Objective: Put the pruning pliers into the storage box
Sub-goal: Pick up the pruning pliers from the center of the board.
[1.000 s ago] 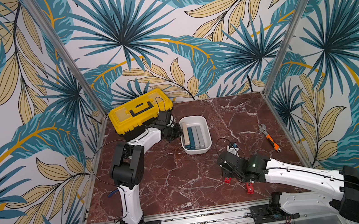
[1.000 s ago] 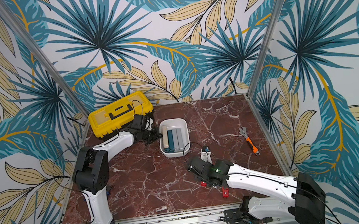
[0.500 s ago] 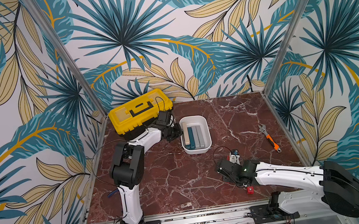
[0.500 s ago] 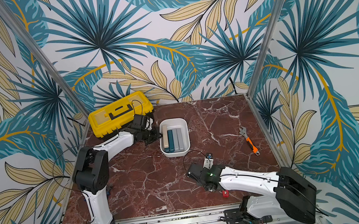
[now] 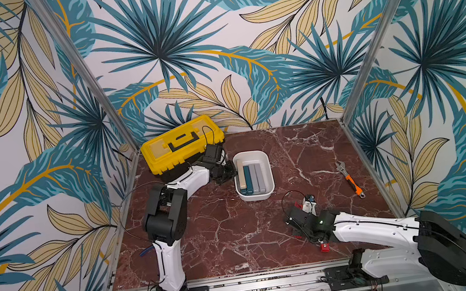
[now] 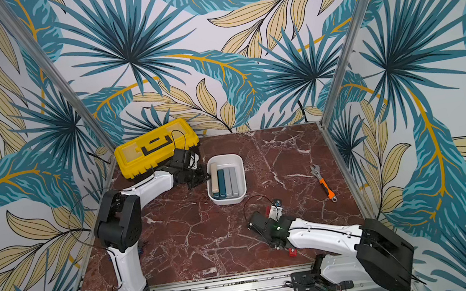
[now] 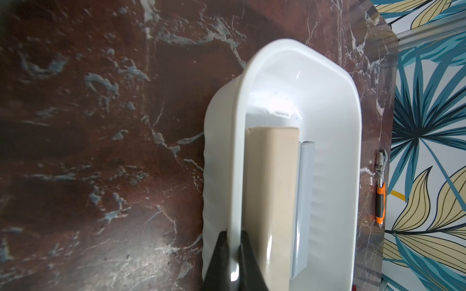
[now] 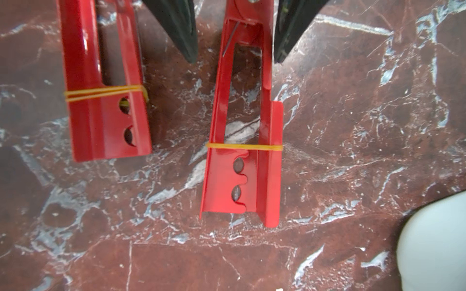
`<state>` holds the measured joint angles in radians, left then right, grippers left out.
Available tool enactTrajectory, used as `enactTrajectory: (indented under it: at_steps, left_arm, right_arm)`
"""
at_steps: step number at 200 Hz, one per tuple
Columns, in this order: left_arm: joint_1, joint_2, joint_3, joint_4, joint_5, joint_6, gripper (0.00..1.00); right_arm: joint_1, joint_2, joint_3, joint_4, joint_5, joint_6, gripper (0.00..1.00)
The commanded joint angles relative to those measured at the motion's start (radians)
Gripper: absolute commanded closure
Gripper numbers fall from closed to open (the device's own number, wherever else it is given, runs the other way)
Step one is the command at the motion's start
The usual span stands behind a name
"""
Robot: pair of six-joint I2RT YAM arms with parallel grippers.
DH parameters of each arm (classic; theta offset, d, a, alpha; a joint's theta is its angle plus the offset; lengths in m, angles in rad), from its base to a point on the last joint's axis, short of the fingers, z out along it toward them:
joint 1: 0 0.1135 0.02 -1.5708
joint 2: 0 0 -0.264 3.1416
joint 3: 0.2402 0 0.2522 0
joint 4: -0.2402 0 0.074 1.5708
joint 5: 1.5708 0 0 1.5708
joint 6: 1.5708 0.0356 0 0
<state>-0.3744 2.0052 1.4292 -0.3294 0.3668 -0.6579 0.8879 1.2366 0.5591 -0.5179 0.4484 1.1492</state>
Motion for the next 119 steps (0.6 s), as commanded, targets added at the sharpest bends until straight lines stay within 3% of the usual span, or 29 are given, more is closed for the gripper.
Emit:
enactTrajectory:
  at_steps: [1,57,119]
  left_arm:
    - [-0.003,-0.011,0.048,0.061,0.043,0.008,1.0]
    - [-0.004,-0.016,0.04,0.062,0.041,0.007,1.0]
    - [-0.002,-0.02,0.032,0.069,0.047,0.006,1.0]
  right_arm:
    - [-0.014,0.042,-0.012,0.04,0.003,-0.016,0.49]
    - [-0.043,0.094,-0.026,0.12,-0.024,-0.051,0.58]
    - [-0.05,0.112,-0.022,0.147,-0.046,-0.077,0.76]
